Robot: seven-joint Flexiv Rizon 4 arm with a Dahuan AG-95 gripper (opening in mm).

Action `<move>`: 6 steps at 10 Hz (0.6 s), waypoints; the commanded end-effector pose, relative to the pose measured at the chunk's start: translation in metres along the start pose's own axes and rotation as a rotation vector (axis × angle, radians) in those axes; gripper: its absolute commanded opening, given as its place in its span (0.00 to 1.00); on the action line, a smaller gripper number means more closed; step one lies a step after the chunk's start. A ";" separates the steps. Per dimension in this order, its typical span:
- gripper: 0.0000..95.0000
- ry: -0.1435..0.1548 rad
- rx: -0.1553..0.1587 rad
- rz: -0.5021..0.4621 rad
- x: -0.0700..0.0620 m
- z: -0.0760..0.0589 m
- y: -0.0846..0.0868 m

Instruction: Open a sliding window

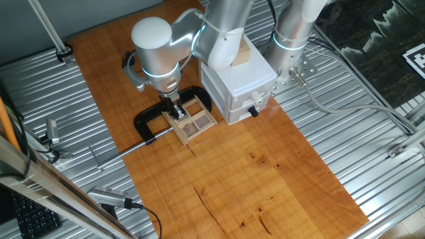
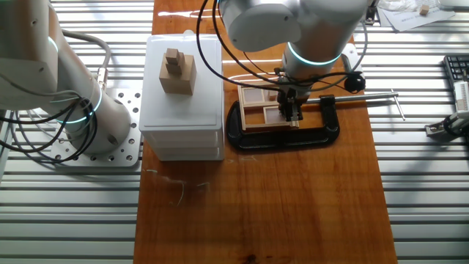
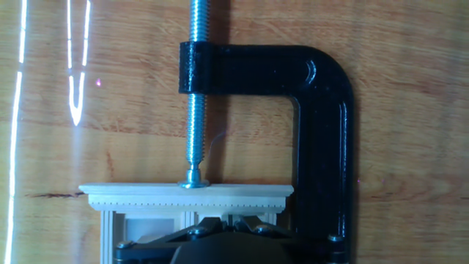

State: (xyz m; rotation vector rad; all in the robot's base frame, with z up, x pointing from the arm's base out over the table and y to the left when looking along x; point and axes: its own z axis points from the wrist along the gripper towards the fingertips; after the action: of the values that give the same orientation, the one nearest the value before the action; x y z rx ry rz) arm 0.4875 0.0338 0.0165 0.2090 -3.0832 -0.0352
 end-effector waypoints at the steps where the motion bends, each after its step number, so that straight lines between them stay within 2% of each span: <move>1: 0.00 0.018 0.000 0.006 0.003 0.004 0.002; 4: 0.00 0.024 -0.007 0.005 0.009 -0.005 0.004; 6: 0.00 0.016 -0.010 0.007 0.014 -0.011 0.006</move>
State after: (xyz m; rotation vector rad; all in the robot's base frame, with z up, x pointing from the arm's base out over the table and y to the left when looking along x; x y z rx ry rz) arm 0.4728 0.0370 0.0295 0.1950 -3.0687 -0.0512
